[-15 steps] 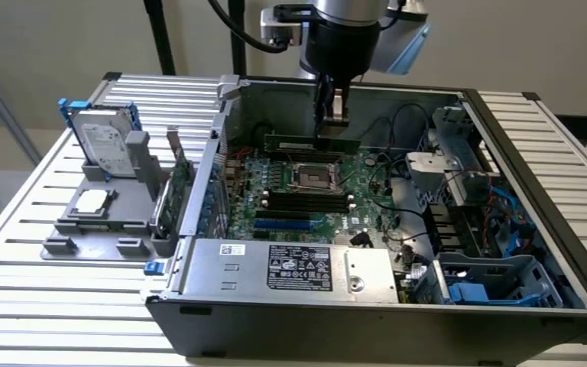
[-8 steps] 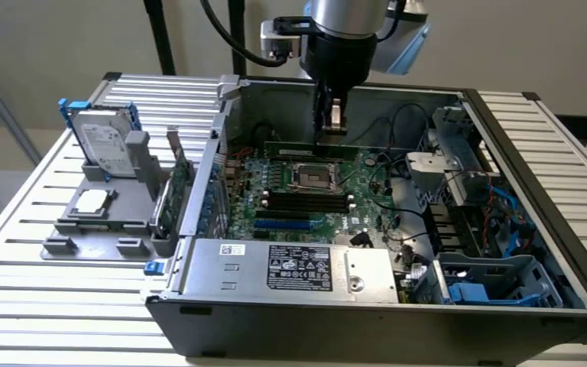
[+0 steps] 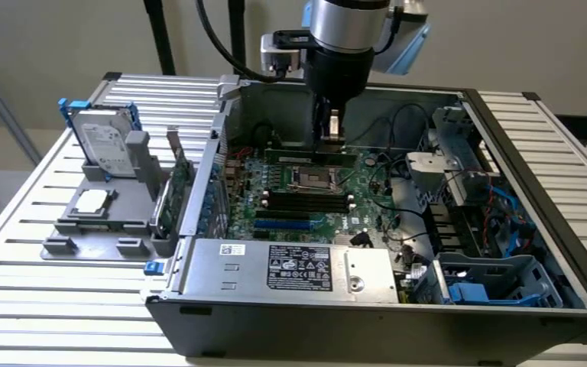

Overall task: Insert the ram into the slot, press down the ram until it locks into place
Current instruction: 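Insert the ram into the slot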

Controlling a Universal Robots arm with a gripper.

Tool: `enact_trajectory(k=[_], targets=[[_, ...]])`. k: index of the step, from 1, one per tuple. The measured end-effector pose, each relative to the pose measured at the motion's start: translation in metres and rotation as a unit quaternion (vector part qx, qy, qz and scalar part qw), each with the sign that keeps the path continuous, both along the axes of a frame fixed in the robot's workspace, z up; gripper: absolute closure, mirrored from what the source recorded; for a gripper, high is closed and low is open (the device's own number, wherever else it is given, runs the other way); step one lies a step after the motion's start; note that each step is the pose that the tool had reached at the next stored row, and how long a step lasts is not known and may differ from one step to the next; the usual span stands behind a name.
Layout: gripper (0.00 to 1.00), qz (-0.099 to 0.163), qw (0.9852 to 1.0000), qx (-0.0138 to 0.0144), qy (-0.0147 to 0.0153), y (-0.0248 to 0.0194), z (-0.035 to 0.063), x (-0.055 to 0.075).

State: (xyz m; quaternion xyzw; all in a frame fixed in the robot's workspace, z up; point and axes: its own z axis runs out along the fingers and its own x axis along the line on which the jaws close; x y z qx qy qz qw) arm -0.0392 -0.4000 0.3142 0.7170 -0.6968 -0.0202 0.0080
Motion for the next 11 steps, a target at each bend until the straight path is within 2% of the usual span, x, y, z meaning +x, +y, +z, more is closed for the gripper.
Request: enact_trajectory(k=[11], targets=[[0.87,0.0,1.0,0.0,0.0,0.0,-0.02,0.002]])
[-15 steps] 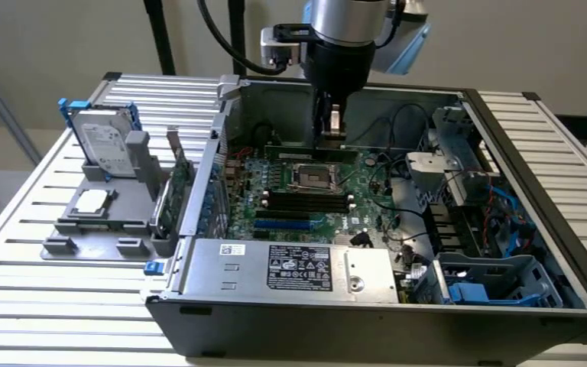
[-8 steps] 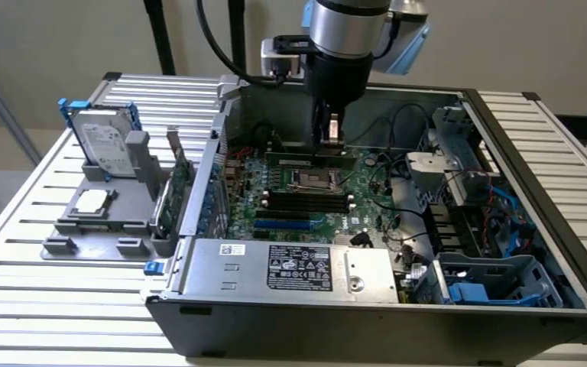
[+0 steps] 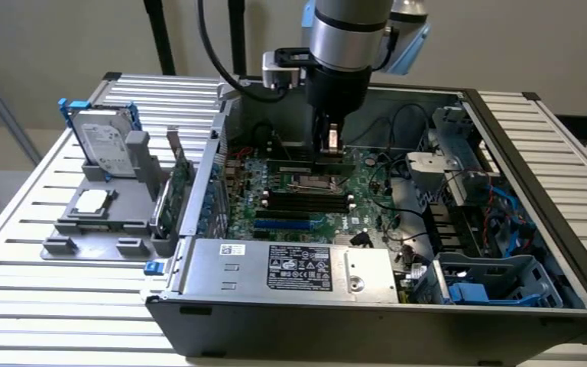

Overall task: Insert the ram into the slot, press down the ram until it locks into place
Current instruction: 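Insert the ram into the slot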

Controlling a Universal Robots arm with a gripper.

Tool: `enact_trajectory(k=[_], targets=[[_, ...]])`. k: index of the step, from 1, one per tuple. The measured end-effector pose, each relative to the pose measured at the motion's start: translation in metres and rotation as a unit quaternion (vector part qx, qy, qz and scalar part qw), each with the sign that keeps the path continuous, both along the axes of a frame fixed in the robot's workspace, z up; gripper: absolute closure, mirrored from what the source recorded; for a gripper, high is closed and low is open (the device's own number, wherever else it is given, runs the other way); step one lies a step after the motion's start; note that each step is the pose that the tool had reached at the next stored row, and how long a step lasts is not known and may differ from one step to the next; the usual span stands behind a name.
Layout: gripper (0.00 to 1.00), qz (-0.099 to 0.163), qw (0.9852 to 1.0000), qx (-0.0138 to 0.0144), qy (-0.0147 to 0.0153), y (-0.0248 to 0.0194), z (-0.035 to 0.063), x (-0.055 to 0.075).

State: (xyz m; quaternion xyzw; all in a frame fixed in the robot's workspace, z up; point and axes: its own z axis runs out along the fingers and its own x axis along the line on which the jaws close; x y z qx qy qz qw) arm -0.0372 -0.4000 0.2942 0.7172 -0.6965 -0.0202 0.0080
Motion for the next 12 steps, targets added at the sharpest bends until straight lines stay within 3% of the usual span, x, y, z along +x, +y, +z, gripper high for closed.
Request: enact_trajectory(k=[12], targets=[[0.87,0.002,1.0,0.0,0.0,0.0,-0.0217,0.003]])
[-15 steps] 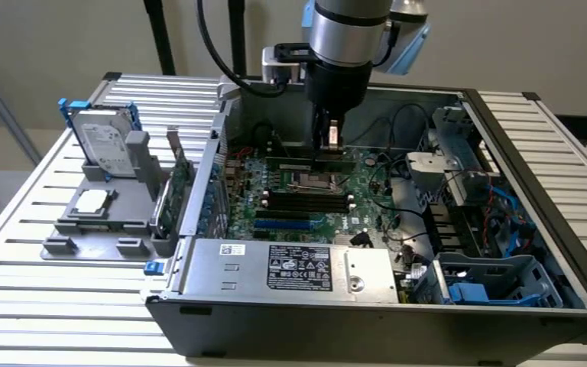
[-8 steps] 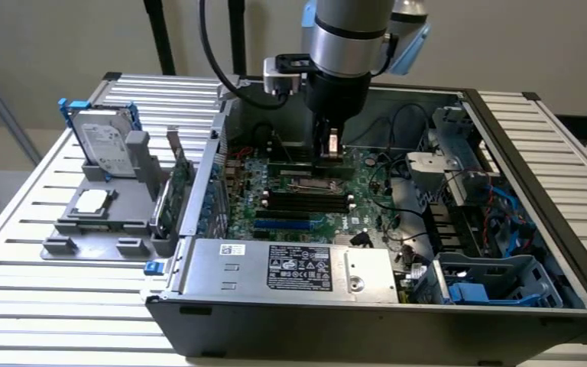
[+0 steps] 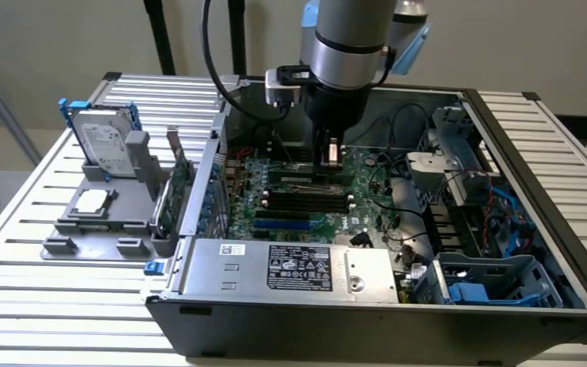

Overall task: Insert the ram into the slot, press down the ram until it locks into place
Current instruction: 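Insert the ram into the slot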

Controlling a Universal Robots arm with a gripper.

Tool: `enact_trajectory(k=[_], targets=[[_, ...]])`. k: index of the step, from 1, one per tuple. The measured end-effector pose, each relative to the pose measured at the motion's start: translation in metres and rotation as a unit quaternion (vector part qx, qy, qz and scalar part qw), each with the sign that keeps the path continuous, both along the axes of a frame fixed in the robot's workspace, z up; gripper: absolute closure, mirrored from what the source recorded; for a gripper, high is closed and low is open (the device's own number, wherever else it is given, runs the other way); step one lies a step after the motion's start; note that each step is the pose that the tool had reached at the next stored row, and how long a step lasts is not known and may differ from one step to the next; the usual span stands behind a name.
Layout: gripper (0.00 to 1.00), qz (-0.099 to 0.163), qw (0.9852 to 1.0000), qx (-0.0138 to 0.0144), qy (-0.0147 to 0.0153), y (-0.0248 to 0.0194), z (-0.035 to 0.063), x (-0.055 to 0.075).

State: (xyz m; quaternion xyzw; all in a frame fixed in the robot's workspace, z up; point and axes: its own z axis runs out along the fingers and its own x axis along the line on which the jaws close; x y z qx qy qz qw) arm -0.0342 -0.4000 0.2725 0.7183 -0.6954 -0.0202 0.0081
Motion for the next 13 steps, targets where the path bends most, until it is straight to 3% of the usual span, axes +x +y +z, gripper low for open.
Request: enact_trajectory(k=[5,6,13], targets=[[0.87,0.0,1.0,-0.0002,0.0,0.0,-0.0104,0.0],[0.87,0.0,1.0,-0.0004,0.0,0.0,-0.0226,0.0],[0.87,0.0,1.0,-0.0042,0.0,0.0002,-0.0338,0.0]])
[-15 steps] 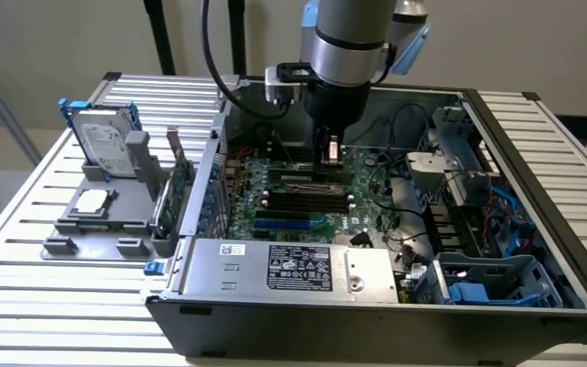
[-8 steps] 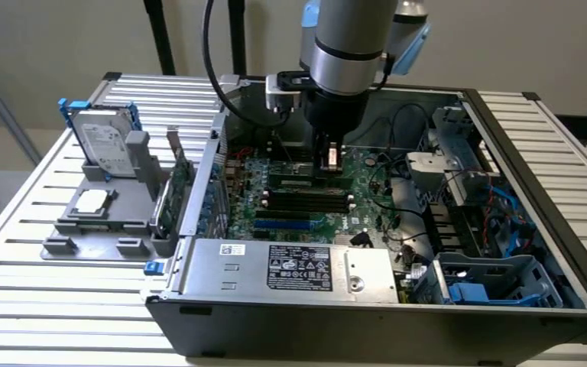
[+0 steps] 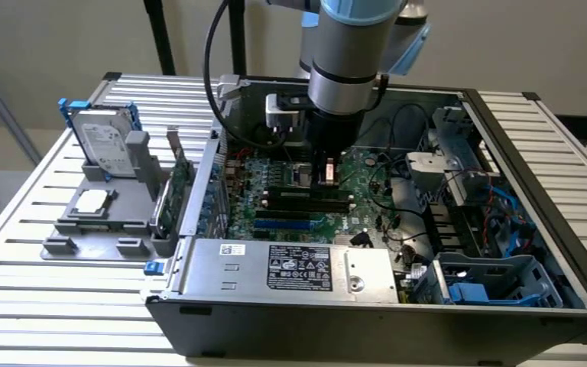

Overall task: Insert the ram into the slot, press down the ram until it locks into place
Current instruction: 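Insert the ram into the slot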

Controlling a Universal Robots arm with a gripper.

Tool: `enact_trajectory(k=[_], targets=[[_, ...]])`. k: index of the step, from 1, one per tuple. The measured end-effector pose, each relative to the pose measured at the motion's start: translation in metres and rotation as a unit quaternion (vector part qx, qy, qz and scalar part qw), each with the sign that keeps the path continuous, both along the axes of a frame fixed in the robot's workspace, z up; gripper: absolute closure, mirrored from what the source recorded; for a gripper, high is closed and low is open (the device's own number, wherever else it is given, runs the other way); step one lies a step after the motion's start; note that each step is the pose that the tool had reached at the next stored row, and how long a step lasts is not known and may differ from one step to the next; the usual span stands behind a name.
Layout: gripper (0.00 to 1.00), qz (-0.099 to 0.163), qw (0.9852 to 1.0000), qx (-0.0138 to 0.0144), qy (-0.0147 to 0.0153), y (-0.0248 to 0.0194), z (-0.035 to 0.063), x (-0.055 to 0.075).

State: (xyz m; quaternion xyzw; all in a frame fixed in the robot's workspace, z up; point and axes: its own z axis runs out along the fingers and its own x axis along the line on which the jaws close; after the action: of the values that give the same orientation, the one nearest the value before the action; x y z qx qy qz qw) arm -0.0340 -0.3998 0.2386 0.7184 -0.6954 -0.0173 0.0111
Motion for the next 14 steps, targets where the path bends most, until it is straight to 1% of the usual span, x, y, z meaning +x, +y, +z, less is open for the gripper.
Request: enact_trajectory(k=[3,4,14], targets=[[0.87,0.0,1.0,-0.0023,0.0,0.0001,-0.0004,0.0],[0.87,0.0,1.0,-0.0027,0.0,0.0002,-0.0005,0.0],[0.87,0.0,1.0,-0.003,-0.0003,0.0012,-0.0041,0.0]])
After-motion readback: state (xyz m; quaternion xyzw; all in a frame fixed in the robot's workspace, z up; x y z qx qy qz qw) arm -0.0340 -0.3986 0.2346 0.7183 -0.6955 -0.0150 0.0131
